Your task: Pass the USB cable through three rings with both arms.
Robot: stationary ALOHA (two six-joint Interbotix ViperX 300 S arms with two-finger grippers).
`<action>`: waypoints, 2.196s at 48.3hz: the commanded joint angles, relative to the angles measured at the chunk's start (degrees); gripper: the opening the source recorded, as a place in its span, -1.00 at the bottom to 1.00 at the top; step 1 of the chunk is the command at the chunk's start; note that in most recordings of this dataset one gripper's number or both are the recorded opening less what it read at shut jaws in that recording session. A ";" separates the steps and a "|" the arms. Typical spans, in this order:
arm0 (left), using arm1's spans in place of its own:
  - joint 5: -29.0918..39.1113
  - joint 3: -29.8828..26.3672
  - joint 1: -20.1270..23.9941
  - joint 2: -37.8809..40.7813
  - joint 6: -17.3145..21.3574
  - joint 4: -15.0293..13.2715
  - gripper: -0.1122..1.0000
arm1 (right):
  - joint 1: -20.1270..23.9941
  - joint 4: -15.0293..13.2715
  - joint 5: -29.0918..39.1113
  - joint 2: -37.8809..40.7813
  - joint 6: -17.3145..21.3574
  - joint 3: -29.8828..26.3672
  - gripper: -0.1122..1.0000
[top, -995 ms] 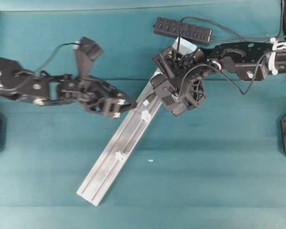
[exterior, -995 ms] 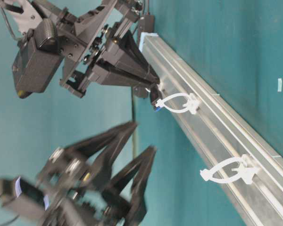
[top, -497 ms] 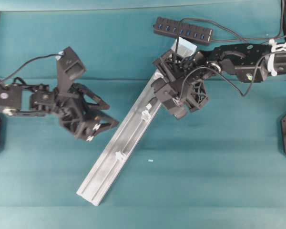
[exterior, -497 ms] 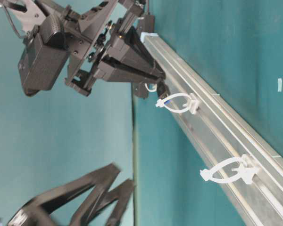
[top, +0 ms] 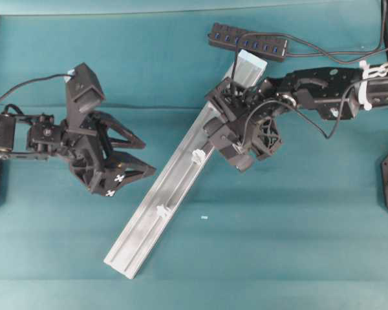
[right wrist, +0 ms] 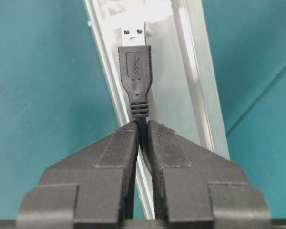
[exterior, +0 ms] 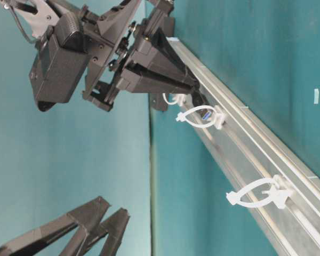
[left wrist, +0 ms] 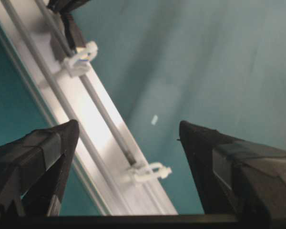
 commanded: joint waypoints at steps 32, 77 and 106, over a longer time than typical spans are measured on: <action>1.05 0.00 -0.97 -3.08 -0.18 0.26 0.85 | 2.20 0.09 -0.70 0.62 0.70 -2.72 -0.62; -11.07 -0.09 0.09 10.11 -0.62 0.26 0.84 | 4.13 3.34 -2.11 -0.26 1.14 -3.16 -0.62; -20.74 -4.75 4.66 23.03 -0.53 0.26 0.84 | 3.96 3.52 -1.93 -0.44 3.34 -3.43 -0.62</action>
